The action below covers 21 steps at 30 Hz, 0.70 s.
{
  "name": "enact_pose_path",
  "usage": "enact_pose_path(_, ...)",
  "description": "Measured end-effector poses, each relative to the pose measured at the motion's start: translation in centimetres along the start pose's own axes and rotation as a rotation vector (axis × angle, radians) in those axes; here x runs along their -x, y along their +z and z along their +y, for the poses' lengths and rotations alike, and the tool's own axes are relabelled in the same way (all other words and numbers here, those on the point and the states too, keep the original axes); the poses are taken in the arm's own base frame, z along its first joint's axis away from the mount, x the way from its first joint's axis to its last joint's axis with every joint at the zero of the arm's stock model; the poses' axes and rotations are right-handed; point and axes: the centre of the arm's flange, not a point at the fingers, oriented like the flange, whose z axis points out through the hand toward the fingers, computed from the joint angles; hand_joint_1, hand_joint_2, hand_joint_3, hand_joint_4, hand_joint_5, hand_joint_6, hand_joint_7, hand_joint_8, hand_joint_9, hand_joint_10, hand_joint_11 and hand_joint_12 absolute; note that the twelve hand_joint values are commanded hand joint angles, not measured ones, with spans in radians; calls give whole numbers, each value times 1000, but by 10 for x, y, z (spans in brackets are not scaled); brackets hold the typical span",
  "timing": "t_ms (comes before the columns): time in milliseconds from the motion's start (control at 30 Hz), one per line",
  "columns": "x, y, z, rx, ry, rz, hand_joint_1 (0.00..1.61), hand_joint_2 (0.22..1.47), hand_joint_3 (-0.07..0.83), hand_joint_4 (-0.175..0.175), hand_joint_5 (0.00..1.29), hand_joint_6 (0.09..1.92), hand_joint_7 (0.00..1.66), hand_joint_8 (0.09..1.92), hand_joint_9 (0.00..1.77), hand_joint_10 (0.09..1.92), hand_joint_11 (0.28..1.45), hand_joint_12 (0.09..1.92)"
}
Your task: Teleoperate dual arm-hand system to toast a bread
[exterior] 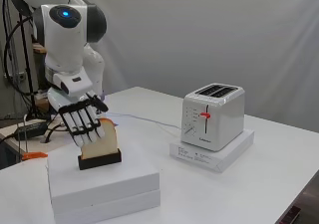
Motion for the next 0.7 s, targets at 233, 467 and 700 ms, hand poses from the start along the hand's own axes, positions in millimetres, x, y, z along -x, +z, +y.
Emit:
enact_pose_path(233,7,32,14,-27,-45,47,991,1136,14,-77,692,1008,1038,641,1266,88,735,111)
enact_pose_path(467,8,38,27,-19,-20,114,1228,1182,1,-175,664,1306,1059,984,1438,87,794,134)
enact_pose_path(700,-21,-24,-6,64,-74,213,1214,1215,-3,-175,621,1368,984,1111,1427,87,811,328)
